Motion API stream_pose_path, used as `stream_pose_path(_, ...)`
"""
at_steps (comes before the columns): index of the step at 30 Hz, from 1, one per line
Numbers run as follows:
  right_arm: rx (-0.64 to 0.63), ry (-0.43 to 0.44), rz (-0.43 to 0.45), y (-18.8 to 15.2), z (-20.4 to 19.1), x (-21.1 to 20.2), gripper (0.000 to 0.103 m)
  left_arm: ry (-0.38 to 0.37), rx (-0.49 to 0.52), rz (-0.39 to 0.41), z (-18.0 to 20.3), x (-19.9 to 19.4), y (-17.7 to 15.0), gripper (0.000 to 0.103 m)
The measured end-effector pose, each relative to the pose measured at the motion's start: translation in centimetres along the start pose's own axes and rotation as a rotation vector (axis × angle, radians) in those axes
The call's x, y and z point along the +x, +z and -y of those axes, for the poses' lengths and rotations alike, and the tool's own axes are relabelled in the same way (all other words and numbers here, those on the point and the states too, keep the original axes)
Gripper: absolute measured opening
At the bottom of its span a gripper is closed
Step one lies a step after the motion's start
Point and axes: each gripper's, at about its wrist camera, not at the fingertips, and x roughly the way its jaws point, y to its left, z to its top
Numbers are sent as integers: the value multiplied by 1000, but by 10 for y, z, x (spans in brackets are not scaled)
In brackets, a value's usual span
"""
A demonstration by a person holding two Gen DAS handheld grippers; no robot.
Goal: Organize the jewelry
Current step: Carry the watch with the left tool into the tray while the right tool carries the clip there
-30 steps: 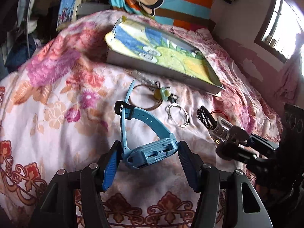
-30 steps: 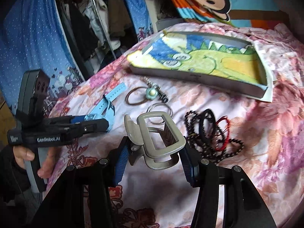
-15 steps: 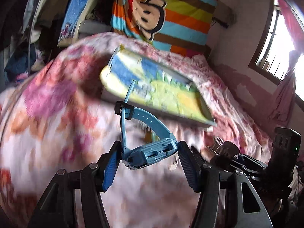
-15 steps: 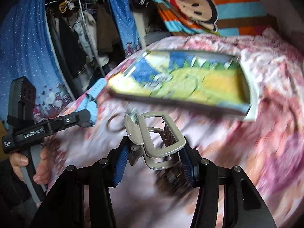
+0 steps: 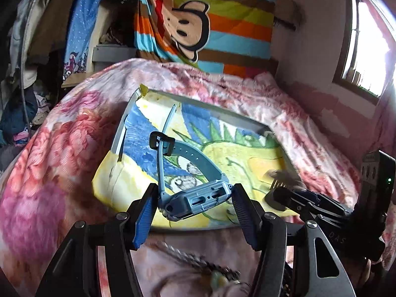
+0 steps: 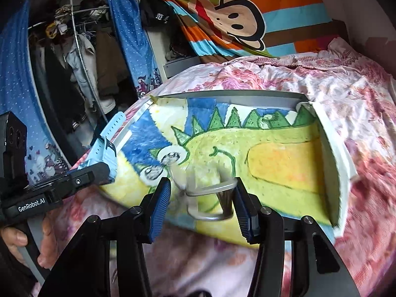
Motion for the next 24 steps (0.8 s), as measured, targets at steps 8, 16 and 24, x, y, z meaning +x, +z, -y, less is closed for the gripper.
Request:
stream_pose_path(8,60,-8,-44,-3,15,19,45,34,-40,-131,-15,37,0,58)
stream_pose_path(16,80,-27,-48,-2,23,-2,55,10,-79,-134,-18,30,1,83)
stream_pose_path(24,48,-81,40,-6,33,-76,88,-23,-132,-50,-14,-13,1,96)
